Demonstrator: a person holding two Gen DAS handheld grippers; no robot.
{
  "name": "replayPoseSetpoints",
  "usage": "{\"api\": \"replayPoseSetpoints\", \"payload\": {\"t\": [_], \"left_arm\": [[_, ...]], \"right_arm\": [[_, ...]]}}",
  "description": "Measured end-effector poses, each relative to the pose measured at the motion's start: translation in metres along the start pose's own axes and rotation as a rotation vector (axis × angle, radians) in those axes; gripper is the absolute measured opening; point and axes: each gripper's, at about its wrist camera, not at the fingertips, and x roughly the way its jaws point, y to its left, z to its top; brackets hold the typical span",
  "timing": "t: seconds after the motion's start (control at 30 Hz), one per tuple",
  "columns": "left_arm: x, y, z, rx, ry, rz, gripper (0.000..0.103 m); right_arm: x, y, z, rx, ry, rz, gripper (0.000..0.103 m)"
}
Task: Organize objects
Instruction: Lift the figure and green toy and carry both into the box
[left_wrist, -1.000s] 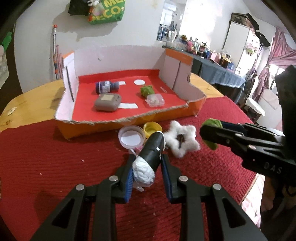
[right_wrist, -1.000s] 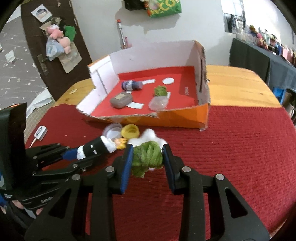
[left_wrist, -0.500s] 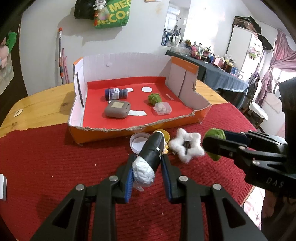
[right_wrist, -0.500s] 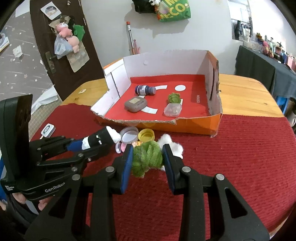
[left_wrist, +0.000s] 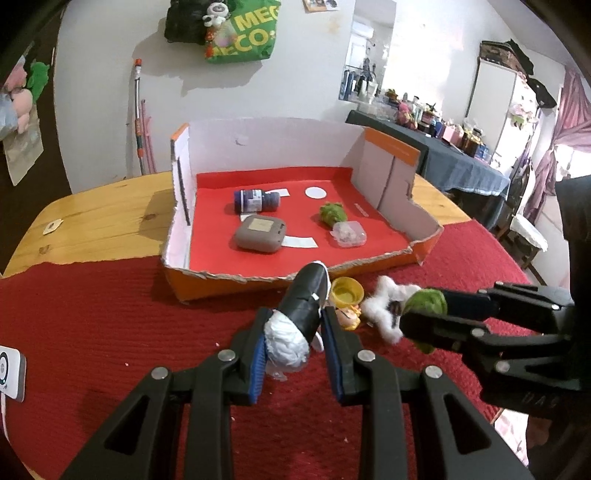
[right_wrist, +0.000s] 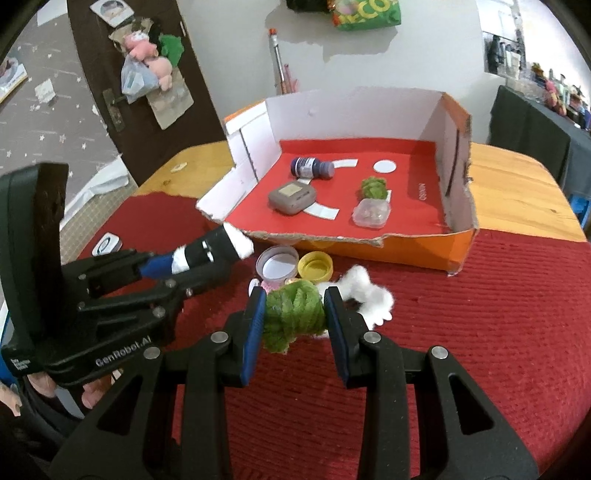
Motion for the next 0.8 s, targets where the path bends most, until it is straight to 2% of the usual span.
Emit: {"api": "replayPoseSetpoints", "payload": {"t": [0.37, 0.8], "left_arm": [[-0.001, 0.013, 0.01, -0.001, -0.01, -0.003, 0.029], [0.001, 0.021, 0.031, -0.007, -0.009, -0.007, 0.029]], "right_arm": [[0.012, 0.005, 0.005, 0.003, 0.038, 0.004, 0.031], [0.007, 0.004, 0.028, -0.001, 0.022, 0.004, 0.031]]}}
